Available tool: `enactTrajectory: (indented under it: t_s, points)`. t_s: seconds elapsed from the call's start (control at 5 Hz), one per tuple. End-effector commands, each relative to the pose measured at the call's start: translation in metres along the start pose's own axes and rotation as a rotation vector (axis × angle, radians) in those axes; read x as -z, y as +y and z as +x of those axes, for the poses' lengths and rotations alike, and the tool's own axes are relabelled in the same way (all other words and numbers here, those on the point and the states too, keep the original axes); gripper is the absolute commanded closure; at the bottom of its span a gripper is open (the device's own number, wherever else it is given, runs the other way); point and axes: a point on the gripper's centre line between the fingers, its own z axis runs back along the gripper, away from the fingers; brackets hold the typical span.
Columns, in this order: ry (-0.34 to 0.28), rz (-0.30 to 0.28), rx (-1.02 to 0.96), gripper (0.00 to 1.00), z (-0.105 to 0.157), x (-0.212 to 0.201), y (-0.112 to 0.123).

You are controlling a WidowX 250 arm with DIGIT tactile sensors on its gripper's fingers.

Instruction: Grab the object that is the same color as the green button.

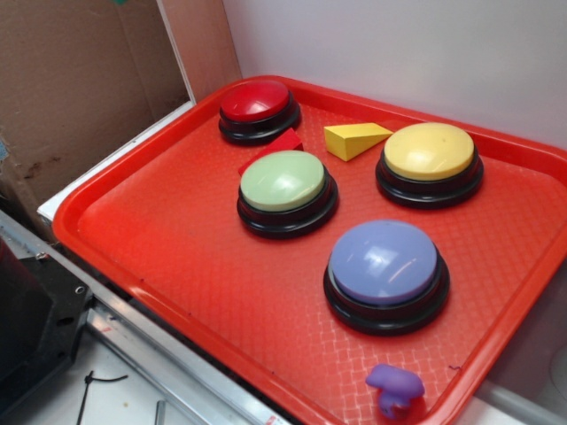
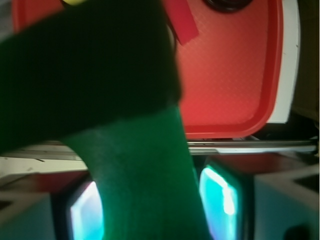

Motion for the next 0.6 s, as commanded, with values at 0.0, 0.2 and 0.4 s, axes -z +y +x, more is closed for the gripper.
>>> enactTrajectory:
  t_s: [0.0, 0.2, 0.4]
  points:
    - [-0.061, -0.012, 0.046, 0.93, -0.0006, -0.0229, -0.0179]
    - [-0.086, 0.04, -0.039, 1.0, -0.0007, -0.0221, -0.019]
    - [-0.094, -0.003, 0.0, 1.0, 0.0035, -0.0136, -0.0156]
